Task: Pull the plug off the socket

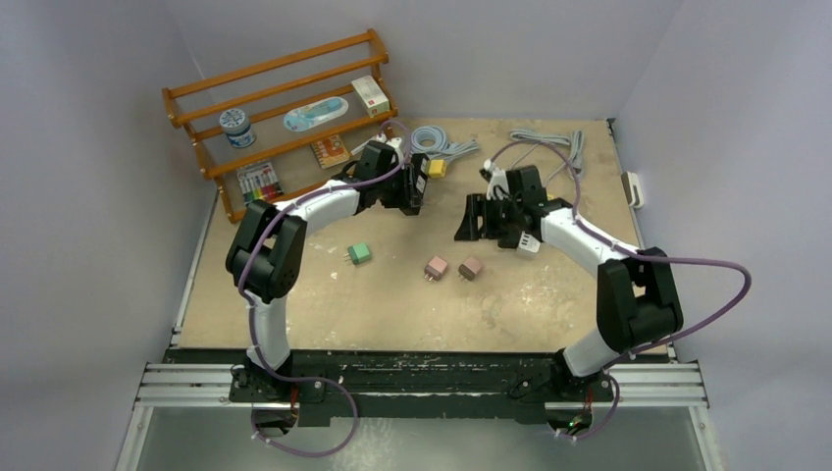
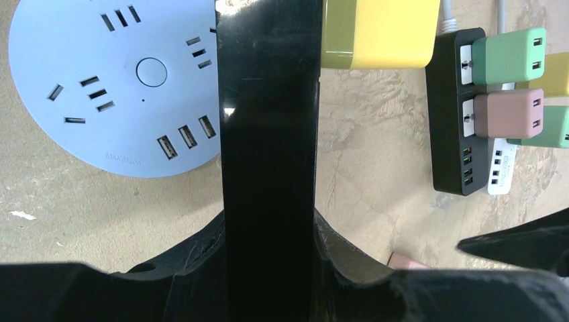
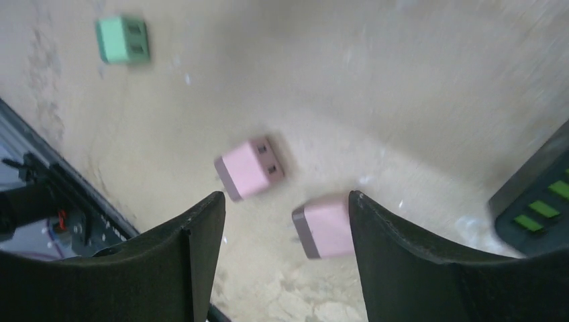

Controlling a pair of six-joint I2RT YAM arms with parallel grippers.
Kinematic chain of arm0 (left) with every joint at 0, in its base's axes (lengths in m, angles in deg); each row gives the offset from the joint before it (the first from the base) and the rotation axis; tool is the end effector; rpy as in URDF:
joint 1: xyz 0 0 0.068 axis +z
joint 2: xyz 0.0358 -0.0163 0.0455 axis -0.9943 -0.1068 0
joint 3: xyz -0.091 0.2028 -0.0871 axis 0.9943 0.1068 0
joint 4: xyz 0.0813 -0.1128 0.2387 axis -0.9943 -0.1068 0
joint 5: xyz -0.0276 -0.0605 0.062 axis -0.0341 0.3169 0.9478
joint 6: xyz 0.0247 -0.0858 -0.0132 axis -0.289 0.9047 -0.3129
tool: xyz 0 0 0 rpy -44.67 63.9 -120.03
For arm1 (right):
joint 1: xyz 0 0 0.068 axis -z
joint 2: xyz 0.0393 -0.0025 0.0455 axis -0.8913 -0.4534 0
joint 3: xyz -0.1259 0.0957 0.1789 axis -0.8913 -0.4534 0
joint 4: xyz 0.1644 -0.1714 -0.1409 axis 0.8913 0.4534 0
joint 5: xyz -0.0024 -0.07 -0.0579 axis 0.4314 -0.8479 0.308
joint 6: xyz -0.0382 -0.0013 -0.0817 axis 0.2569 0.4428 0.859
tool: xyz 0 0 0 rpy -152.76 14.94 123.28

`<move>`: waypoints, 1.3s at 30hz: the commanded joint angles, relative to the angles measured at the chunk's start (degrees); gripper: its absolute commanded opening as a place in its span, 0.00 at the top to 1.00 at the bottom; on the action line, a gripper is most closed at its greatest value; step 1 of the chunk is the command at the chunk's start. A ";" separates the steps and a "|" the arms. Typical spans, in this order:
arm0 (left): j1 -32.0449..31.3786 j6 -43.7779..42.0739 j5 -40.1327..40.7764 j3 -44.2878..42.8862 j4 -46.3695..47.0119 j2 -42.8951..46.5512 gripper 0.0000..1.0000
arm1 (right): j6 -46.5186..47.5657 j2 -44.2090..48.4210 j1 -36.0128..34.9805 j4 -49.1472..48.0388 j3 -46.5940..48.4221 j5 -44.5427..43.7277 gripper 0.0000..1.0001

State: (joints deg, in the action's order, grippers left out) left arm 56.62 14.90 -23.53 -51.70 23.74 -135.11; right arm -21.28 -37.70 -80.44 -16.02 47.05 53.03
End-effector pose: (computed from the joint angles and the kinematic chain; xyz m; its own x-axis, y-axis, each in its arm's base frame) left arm 0.4137 -0.2328 0.1314 -0.8031 -0.1393 -0.5794 0.2176 0.8366 -0.5027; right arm 0.3359 0.1444 0.1342 -0.8146 -0.0224 -0.5796 -0.3759 0.7814 0.4981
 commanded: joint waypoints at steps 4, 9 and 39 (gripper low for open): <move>0.80 -1.35 1.83 -0.02 4.11 5.51 1.00 | -2.49 -2.49 0.13 -4.08 14.77 -5.74 0.30; 0.10 -1.41 2.70 0.67 4.01 6.54 1.00 | -7.37 -8.06 0.38 -9.83 21.36 -6.43 0.30; -1.06 1.10 -1.69 3.65 9.22 7.75 1.00 | -18.14 -28.43 0.60 -29.16 32.68 7.13 0.98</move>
State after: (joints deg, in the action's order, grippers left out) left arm 55.64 15.62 -23.62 -47.81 26.39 -131.53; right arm -38.79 -68.06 -80.23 -40.36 78.10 57.25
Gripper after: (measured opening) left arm 0.342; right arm 0.439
